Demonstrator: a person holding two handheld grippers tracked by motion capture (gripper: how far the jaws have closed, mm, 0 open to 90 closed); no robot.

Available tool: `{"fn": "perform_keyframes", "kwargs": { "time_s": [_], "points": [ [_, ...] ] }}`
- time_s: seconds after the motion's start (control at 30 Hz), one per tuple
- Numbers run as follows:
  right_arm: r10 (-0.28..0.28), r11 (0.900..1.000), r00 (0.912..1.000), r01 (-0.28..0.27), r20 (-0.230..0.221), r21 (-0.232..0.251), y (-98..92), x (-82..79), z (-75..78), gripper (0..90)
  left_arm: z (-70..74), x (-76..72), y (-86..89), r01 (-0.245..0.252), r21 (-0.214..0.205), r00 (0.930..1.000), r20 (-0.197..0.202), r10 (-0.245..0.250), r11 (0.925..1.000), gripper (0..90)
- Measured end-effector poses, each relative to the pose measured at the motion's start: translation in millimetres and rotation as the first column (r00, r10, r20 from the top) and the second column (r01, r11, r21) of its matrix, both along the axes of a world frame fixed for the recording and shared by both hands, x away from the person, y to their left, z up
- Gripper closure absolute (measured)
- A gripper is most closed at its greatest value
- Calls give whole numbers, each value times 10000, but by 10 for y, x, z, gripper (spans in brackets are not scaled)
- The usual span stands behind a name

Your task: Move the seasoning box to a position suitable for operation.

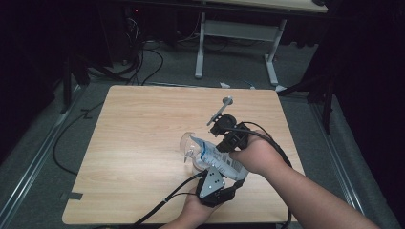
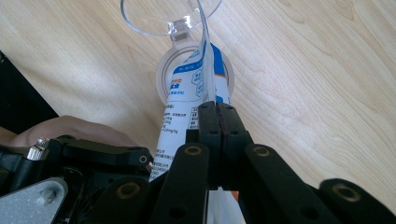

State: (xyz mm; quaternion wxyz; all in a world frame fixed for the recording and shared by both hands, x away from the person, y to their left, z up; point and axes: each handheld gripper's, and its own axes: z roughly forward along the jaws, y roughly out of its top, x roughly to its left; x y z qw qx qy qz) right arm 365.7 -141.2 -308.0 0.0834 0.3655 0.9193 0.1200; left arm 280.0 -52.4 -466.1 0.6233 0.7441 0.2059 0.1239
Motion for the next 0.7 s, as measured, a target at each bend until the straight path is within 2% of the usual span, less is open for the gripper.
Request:
{"fn": "perform_keyframes", "kwargs": {
  "time_s": [0.7],
  "points": [
    [45, 10000, 10000, -45, -63, 14, 3, 3, -48, 900, -19, -18, -4, 18, 57, 10000, -72, -17, 10000, 594]
  ]
}}
